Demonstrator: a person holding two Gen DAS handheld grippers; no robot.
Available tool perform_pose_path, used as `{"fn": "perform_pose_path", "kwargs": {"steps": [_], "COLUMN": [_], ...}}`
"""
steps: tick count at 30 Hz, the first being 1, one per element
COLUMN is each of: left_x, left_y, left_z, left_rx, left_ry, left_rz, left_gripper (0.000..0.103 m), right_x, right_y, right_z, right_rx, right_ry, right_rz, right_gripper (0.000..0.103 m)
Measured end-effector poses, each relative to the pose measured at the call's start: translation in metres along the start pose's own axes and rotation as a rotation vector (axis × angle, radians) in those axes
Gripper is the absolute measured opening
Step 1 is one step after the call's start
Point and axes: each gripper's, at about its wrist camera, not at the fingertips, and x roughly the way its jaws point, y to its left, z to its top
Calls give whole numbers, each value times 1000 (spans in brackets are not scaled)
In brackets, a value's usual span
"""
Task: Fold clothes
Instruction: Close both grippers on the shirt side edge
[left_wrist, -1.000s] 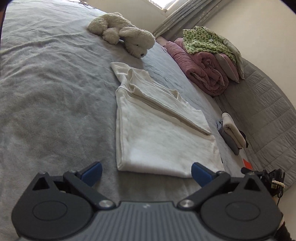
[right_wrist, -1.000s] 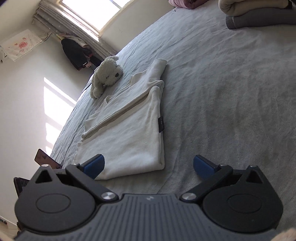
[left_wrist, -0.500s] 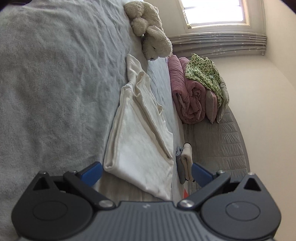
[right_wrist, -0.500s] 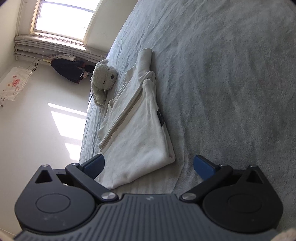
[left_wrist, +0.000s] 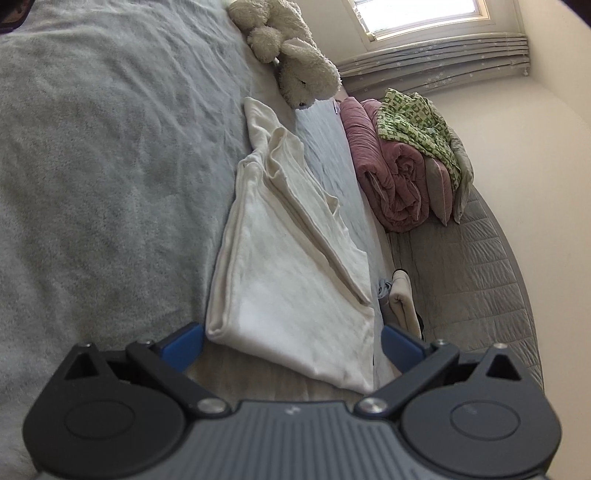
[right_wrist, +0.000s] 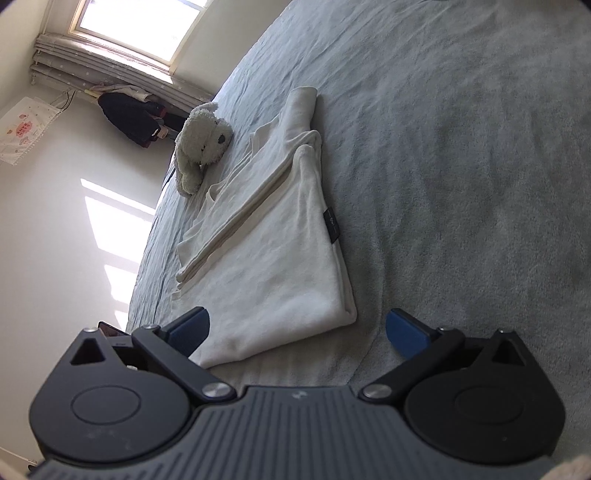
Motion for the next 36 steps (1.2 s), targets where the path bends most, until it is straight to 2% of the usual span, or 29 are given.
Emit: {"fn": "perform_pose_path", "kwargs": {"steps": [9, 15, 17, 18, 20, 21, 22, 23, 25, 26, 28, 33, 36], "left_x": [2, 4, 5, 5, 6, 6, 7, 8, 8, 8, 7, 5, 2], "left_y": [-4, -5, -5, -4, 0, 2, 5, 7, 9, 11, 13, 13, 9], "left_z": [-3, -4, -4, -4, -5, -4, -4, -4, -4, -3, -3, -8, -13], "left_rx": [42, 42, 41, 34, 17, 6, -6, -18, -41, -53, -76, -148, -176], "left_ry": [-41, -83, -98, -110, -124, -126, -127, -129, -131, -133, -136, -160, -174], "left_rz": [56, 93, 106, 117, 144, 154, 164, 172, 163, 159, 150, 111, 82], "left_gripper": [101, 91, 80, 75, 47, 39, 25, 20, 17, 16, 14, 11, 10], "right_x": [13, 20, 22, 22, 23, 23, 24, 24, 25, 26, 28, 21, 7], "right_y": [10, 17, 19, 20, 20, 20, 21, 21, 16, 12, 4, -9, 0], "right_z": [-5, -6, -7, -7, -8, -8, -8, -8, -7, -7, -5, 0, 2], "right_rx": [-44, -61, -69, -74, -76, -77, -76, -76, -52, -30, 13, 88, 57], "right_ry": [-22, -40, -46, -50, -67, -74, -79, -83, -82, -78, -70, -87, -113], "right_rz": [-30, -49, -61, -69, -94, -103, -112, -121, -119, -108, -87, -31, 15], "right_gripper": [103, 103, 101, 96, 87, 82, 77, 73, 52, 45, 17, 16, 15]}}
